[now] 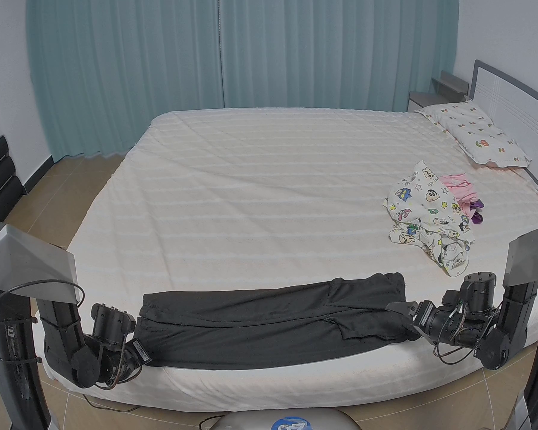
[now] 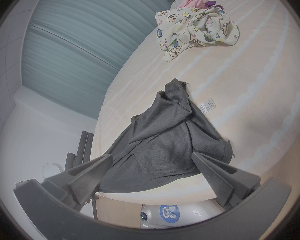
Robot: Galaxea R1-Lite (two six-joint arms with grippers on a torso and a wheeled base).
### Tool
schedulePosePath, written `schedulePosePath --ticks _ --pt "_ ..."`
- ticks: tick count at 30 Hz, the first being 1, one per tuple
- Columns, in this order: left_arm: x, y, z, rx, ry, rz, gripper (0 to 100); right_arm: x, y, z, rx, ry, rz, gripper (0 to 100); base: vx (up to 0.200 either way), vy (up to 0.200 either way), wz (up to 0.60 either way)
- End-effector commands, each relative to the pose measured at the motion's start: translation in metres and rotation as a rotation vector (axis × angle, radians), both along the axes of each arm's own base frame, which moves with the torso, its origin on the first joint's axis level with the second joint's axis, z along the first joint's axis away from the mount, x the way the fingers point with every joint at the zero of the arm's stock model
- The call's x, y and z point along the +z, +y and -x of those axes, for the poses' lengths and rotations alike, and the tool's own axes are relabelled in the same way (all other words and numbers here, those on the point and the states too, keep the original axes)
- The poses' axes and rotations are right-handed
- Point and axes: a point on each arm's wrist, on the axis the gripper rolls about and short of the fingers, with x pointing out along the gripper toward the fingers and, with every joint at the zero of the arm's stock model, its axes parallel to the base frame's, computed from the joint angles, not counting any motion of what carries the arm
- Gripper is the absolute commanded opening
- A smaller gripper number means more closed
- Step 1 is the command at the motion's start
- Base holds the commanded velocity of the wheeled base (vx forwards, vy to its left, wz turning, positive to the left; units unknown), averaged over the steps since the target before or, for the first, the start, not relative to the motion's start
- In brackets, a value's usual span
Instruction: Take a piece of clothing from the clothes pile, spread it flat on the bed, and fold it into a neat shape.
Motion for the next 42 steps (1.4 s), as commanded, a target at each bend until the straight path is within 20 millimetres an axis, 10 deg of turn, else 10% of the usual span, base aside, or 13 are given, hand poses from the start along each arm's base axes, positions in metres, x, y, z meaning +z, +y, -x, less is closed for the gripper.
schedulePosePath --ticks 1,10,11,32,42 --pt "-0.001 0.000 0.001 -0.002 0.010 -0.002 0 -0.001 0.000 0.000 0.001 0.003 0.000 100 0.000 0.000 0.00" --pt "-0.002 -0.001 0.001 -0.005 0.020 -0.005 0 0.001 -0.003 0.002 -0.012 0.007 0.004 100 0.000 0.000 0.00" --pt "-0.002 0.000 0.001 -0.003 0.020 -0.005 100 0.002 -0.004 0.002 -0.013 0.005 0.005 100 0.000 0.000 0.00" --pt "0.002 0.000 -0.002 -0.017 -0.001 0.047 100 0.008 -0.019 0.021 -0.115 0.073 0.062 100 0.000 0.000 0.00" --pt "0.002 -0.001 -0.002 -0.027 0.001 0.060 100 -0.028 -0.013 0.011 -0.103 0.152 0.079 100 0.000 0.000 0.00"
